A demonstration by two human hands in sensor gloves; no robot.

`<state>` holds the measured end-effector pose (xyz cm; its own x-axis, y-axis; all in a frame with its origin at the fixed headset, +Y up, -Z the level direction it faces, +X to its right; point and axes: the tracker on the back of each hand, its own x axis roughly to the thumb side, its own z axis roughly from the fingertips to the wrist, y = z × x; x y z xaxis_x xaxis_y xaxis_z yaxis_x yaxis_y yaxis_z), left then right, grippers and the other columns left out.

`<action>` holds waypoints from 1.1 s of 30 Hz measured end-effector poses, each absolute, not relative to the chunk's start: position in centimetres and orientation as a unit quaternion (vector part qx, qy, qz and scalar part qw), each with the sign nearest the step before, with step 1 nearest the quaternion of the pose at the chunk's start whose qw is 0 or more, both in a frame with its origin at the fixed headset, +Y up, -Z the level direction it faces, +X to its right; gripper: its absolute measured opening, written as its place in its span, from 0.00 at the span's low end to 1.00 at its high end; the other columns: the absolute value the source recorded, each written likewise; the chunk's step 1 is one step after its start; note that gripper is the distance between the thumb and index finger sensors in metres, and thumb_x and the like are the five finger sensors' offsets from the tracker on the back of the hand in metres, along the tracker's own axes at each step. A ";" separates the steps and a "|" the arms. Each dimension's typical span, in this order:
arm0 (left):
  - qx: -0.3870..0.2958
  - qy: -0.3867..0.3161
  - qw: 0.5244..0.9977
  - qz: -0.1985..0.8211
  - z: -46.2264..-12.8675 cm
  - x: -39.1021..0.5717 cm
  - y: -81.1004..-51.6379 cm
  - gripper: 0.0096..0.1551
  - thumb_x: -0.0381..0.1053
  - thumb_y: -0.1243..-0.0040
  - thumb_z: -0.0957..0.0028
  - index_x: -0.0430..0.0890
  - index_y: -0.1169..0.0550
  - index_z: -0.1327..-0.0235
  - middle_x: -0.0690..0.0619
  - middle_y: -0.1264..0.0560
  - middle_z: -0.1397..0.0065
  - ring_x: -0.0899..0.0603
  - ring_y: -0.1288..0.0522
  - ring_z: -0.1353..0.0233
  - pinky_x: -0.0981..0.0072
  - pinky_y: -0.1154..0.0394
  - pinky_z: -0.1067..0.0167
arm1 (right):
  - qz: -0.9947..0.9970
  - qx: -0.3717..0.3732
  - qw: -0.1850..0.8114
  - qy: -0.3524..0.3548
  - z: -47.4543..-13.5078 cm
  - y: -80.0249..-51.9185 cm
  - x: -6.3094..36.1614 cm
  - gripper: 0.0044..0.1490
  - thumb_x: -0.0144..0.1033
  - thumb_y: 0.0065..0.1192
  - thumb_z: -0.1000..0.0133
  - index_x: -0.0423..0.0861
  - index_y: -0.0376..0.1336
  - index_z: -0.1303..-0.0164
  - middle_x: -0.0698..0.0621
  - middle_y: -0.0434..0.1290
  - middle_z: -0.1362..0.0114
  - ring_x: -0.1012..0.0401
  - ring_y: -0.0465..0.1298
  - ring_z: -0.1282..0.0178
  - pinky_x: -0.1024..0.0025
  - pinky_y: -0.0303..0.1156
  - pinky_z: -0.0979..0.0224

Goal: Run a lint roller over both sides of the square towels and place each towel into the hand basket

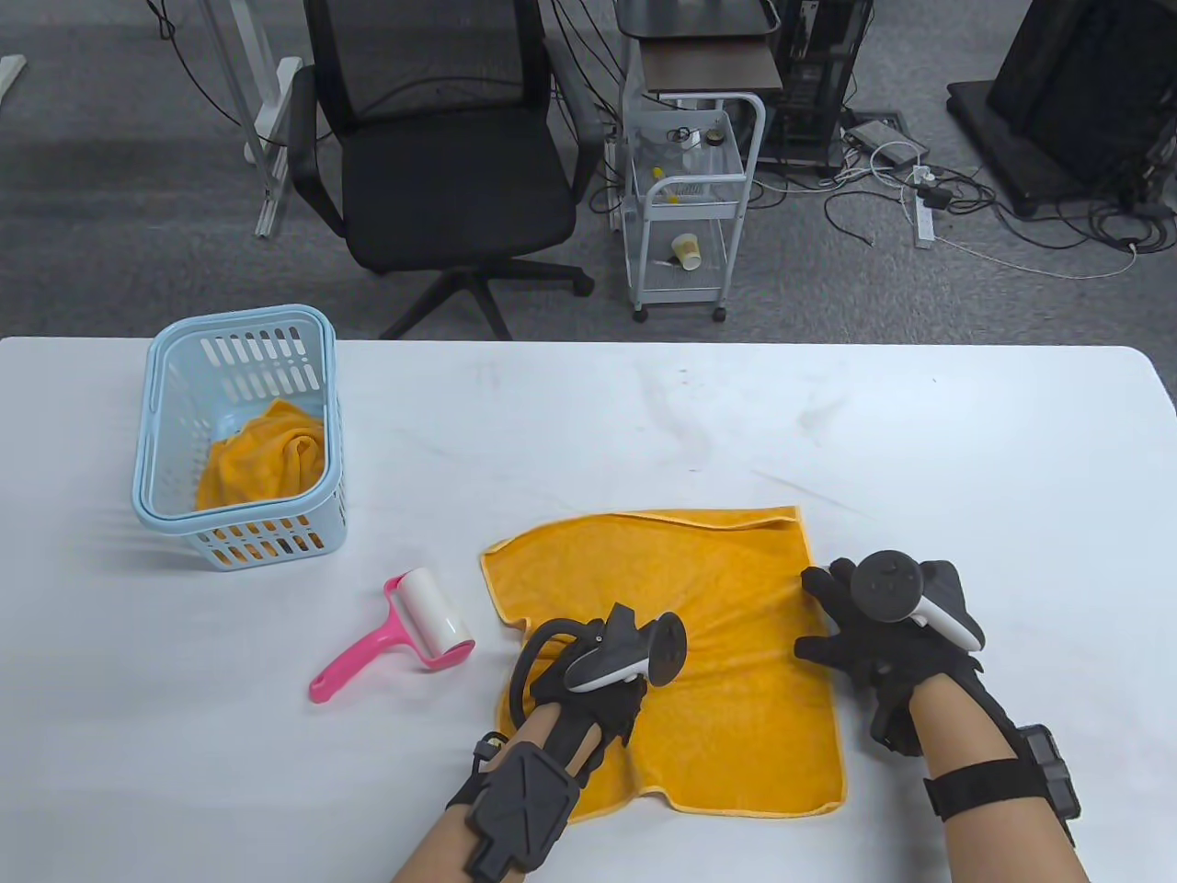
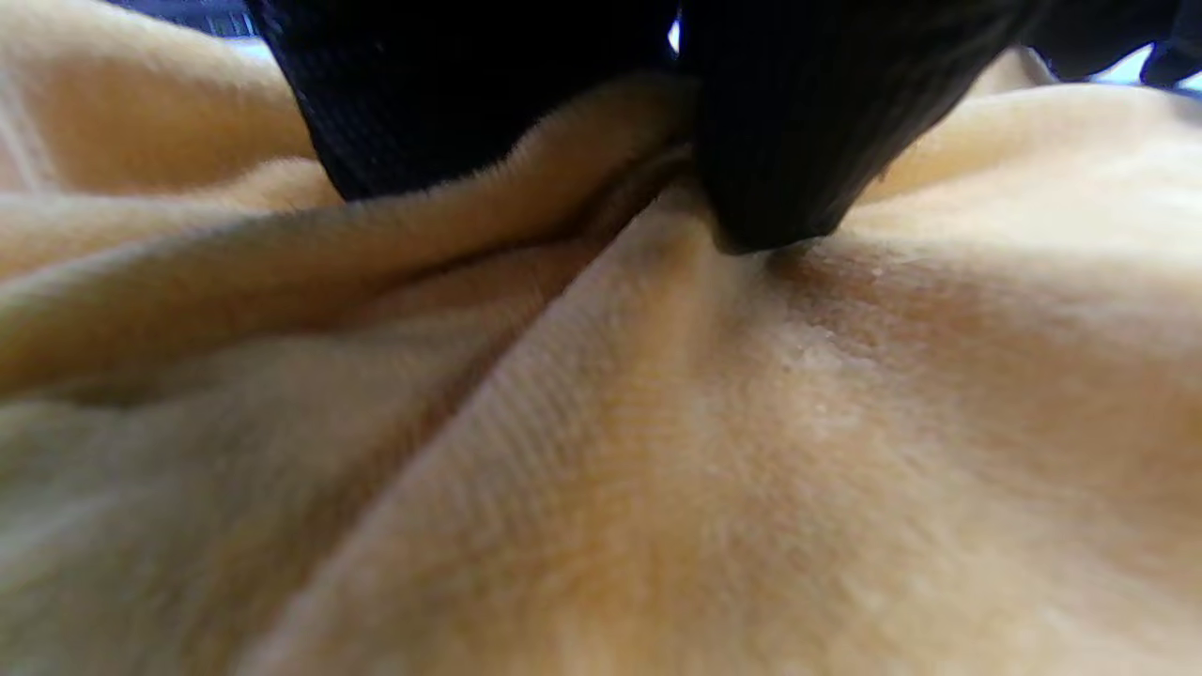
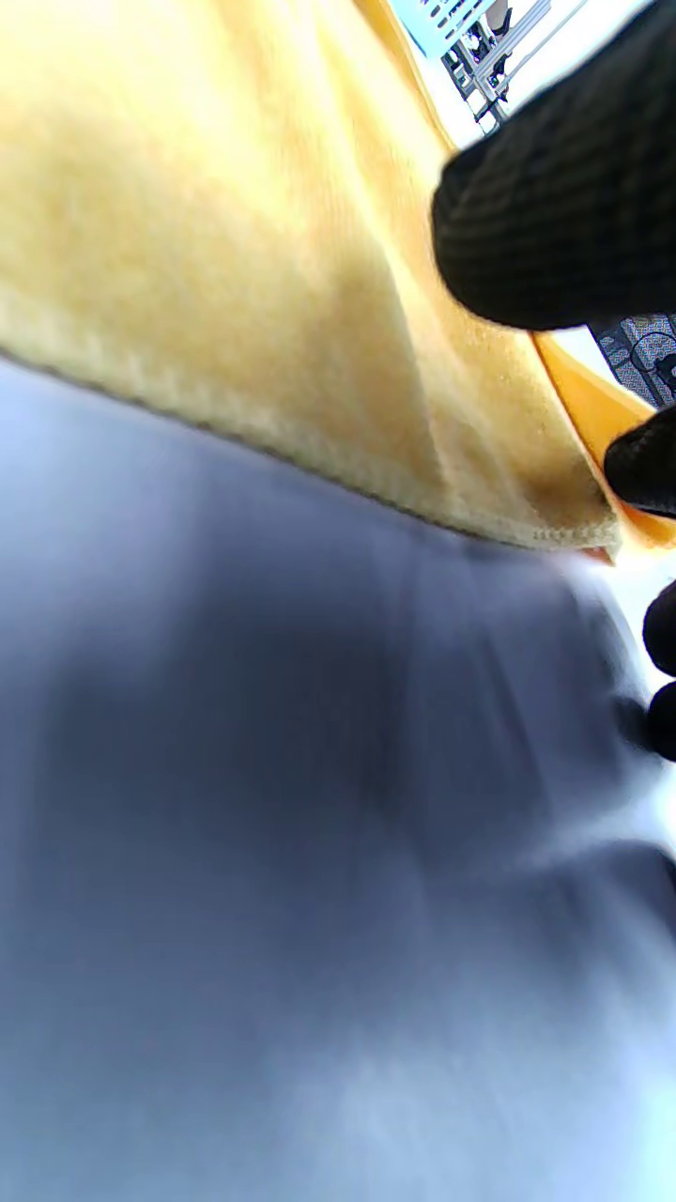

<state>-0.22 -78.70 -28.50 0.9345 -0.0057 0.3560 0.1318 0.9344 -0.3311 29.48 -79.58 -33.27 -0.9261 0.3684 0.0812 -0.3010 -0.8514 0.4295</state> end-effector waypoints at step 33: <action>0.069 0.219 0.949 0.216 -36.6 -34.3 -59.5 0.26 0.52 0.34 0.44 0.54 0.25 0.32 0.48 0.33 0.18 0.35 0.29 0.21 0.48 0.23 0.31 | 0.953 0.069 0.206 0.210 -33.4 -79.9 29.8 0.58 0.64 0.63 0.46 0.51 0.42 0.14 0.37 0.41 0.14 0.35 0.41 0.16 0.26 0.45 0.27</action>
